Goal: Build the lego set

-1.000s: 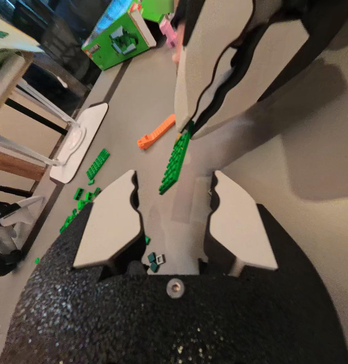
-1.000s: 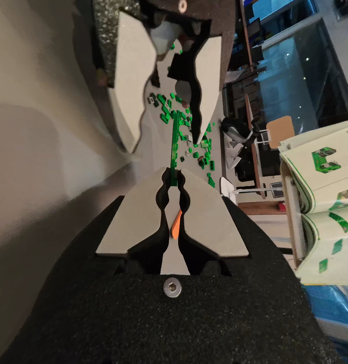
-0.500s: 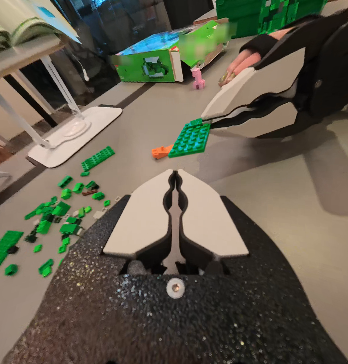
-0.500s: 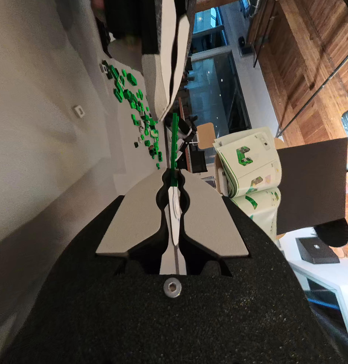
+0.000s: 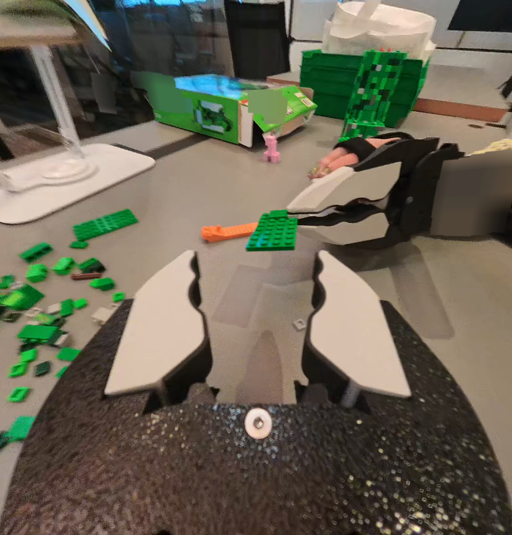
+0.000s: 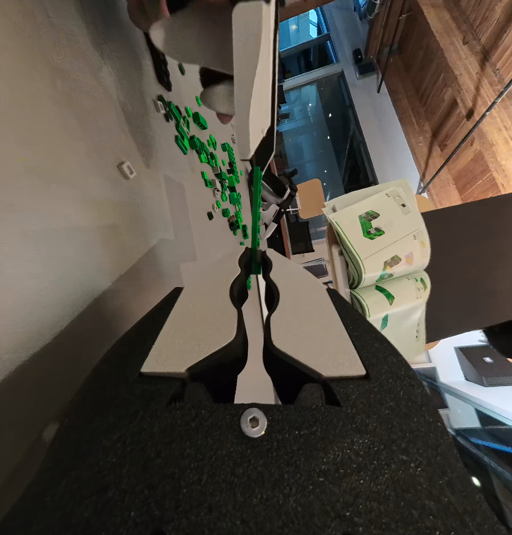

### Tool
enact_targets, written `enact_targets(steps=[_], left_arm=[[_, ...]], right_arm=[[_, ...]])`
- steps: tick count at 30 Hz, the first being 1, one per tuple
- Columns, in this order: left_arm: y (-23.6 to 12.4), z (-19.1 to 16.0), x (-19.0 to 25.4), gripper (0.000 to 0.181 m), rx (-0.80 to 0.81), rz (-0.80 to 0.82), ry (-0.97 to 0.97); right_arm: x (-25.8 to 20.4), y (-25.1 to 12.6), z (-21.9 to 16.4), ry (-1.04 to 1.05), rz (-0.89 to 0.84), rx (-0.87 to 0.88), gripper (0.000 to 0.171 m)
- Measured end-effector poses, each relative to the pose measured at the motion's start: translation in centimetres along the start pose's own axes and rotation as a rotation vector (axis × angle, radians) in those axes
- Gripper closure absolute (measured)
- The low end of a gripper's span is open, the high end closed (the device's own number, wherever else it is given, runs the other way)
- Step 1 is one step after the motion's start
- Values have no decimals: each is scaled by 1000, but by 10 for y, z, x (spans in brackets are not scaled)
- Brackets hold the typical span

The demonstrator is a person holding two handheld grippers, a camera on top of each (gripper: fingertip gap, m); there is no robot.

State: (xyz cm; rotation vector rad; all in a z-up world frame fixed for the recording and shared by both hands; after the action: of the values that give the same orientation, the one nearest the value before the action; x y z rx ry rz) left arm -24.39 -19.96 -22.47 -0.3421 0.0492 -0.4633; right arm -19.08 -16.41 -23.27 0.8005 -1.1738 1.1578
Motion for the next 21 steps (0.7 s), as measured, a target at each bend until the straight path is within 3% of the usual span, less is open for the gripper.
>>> enact_targets(steps=[2,3,9,11,18,21], left_arm=[[7,-4,9,87,-48,-60,-36],[9,-6,13,87,-64,-71,-28],[14,-9,22,136,-97,-20,84],[14,-11,22,145,-114,-24,82],[8,-8,23,145,-92,-74,89],[-1,-8,4,145,-92,17,132]], right_arm=[[-1,0,3,-42,-16,10,165],[-2,-1,5,-65,-21,16,165],[-8,-3,20,-168,-45,57,165],[-8,-3,21,-171,-47,59,165],[-1,-6,27,-100,-78,105,164],[7,-4,17,16,-70,74,150]])
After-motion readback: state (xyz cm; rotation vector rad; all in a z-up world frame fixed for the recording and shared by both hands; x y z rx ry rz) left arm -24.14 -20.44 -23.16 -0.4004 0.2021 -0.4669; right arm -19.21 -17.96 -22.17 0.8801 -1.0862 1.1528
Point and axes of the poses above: each gripper's, where its closed fingertips meet, y out along the fingers, z out of its top, x = y × z across the jaws, the point moved 1 cm from there along -y, back along the fingers, and after that the axes turned 6 degrees about -x, right-handed, at the moved point
